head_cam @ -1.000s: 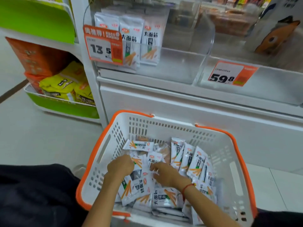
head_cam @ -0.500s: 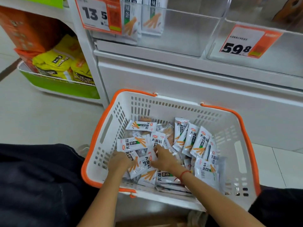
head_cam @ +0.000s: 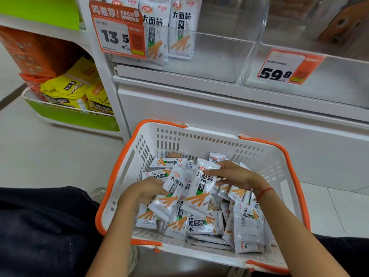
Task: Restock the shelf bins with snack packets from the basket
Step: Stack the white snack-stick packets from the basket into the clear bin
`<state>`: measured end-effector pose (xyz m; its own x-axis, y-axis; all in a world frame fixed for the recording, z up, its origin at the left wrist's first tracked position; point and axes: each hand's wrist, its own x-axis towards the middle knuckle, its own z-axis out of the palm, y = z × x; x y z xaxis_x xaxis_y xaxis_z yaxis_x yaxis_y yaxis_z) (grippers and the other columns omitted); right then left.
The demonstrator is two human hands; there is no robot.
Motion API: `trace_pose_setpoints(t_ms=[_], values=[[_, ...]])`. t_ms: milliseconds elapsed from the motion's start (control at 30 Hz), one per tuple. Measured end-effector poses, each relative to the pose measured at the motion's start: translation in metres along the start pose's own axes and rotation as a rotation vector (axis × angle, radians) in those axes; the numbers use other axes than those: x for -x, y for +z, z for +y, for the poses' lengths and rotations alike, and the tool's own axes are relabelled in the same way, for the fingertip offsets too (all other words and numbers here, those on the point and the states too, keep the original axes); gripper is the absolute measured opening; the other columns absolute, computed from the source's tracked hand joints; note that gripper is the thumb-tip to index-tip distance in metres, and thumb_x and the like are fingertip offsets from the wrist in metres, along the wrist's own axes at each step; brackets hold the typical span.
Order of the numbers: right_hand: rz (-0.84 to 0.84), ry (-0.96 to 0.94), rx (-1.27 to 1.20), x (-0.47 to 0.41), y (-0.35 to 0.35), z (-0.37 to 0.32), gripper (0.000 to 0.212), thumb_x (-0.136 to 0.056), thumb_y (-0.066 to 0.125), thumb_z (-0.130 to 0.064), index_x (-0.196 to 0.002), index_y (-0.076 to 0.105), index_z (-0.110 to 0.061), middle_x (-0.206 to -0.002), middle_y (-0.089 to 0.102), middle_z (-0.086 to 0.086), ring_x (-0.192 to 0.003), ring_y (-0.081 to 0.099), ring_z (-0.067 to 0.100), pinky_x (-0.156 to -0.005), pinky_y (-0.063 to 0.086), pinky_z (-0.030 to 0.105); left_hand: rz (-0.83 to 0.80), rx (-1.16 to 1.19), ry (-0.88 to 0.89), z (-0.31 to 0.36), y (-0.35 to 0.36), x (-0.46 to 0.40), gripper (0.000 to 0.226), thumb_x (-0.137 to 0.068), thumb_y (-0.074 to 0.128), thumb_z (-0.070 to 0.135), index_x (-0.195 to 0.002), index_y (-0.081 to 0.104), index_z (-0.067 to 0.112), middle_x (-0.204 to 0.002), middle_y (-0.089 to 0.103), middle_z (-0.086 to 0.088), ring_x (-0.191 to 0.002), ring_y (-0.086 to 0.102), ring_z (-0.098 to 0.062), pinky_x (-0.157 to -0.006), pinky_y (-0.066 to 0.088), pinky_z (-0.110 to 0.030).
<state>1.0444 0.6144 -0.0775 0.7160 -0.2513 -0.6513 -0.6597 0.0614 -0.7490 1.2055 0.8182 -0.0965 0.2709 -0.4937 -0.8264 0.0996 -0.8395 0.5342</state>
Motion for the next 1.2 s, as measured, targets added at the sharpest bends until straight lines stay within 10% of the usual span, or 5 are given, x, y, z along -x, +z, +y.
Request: trace_pose_setpoints(t_ms=[367,567,733,833,1200], values=[[0.443,-0.182,-0.168,-0.02,0.039,0.008,0.024,-0.075,0.079,-0.018,-0.092,0.066,-0.008,-0.08,0.07,0.026,-0.065,0.064,0.037,-0.049,0.05,0.03,0.025,0.313,0.185,0.005,0.032,-0.012,0.029,-0.099,0.041,0.015,-0.123,0.053,0.025,-0.113,0.067,-0.01,-0.101,0.063,-0.027,-0.079,0.052,-0.031],[0.505,-0.305,-0.178,-0.027,0.057,0.007,0.028,-0.077,0.077,-0.014,-0.099,0.062,-0.004,-0.041,0.057,-0.01,-0.033,0.048,0.002,-0.036,0.037,0.014,-0.015,0.345,0.207,0.014,0.041,-0.016,0.016,-0.1,0.038,0.018,-0.094,0.053,0.018,-0.08,0.06,0.001,-0.064,0.057,-0.009,-0.052,0.043,-0.018],[0.726,-0.422,0.189,-0.037,0.066,0.005,0.04,-0.073,0.079,-0.04,-0.103,0.061,-0.022,-0.065,0.057,-0.013,-0.057,0.053,0.003,-0.054,0.045,0.022,-0.011,0.276,0.24,0.007,0.041,-0.027,0.054,-0.095,0.051,0.035,-0.143,0.031,0.023,-0.143,0.045,-0.004,-0.125,0.05,-0.019,-0.102,0.043,-0.041],[0.803,-0.422,0.284,-0.044,0.065,-0.002,0.044,-0.084,0.064,-0.048,-0.119,0.049,-0.025,-0.087,0.06,-0.006,-0.071,0.058,0.01,-0.06,0.049,0.027,0.206,0.285,0.274,-0.002,0.029,-0.034,0.039,-0.102,0.039,0.022,-0.138,0.032,0.008,-0.134,0.048,-0.005,-0.11,0.054,-0.017,-0.079,0.052,-0.024],[0.075,-0.376,1.233,-0.108,0.108,0.024,0.048,-0.102,0.033,-0.022,-0.148,0.023,-0.015,-0.157,0.019,0.005,-0.142,0.021,0.028,-0.111,0.029,0.047,0.561,0.407,0.198,-0.014,-0.004,-0.044,0.033,-0.098,0.038,0.021,-0.129,0.04,0.009,-0.116,0.061,-0.015,-0.096,0.061,-0.032,-0.079,0.051,-0.04]])
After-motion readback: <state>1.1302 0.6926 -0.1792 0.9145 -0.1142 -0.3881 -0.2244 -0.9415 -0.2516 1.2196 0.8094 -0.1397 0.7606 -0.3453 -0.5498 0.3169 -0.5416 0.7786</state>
